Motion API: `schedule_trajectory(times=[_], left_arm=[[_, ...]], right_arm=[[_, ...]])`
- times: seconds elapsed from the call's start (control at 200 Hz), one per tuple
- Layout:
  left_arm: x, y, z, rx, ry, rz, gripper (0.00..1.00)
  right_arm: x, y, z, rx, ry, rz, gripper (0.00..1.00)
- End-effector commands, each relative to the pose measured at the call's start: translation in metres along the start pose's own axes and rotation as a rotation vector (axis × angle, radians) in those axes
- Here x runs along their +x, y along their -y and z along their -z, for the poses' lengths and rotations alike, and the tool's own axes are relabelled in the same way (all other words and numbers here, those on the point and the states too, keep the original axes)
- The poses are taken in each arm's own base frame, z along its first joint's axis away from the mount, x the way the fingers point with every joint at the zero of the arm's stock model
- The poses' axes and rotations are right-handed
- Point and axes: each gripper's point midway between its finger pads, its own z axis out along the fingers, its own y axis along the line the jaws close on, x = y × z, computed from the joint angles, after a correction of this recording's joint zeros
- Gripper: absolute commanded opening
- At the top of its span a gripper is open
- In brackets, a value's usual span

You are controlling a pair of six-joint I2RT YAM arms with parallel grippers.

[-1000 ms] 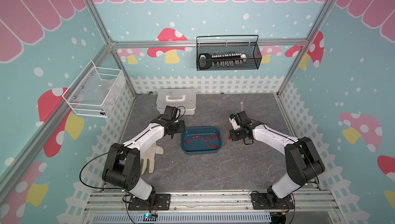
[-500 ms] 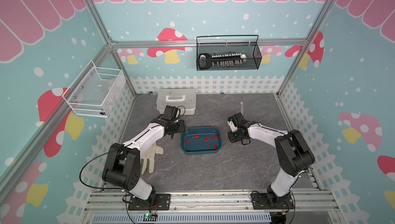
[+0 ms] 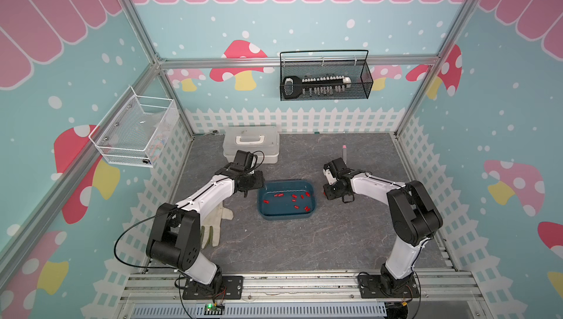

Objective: Take the screw protection sleeves out of the storage box
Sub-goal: Place the screw protection sleeve at the center of the board.

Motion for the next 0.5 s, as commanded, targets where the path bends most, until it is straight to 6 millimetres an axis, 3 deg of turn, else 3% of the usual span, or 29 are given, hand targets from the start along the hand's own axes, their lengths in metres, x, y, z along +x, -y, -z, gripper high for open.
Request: schedule_trajectory(times=[0.0,0.495], left_arm=[[-0.009,0.005,0.002,0.002,0.018,-0.014,0.58],[-0.009,0.005,0.002,0.001,0.019,-0.016,0.58]], right_arm=[[-0.005,0.005,-0.001,0.016,0.004,0.004,0.22],[-0.008,0.004,0.019,0.015,0.031,-0.006,0.28]])
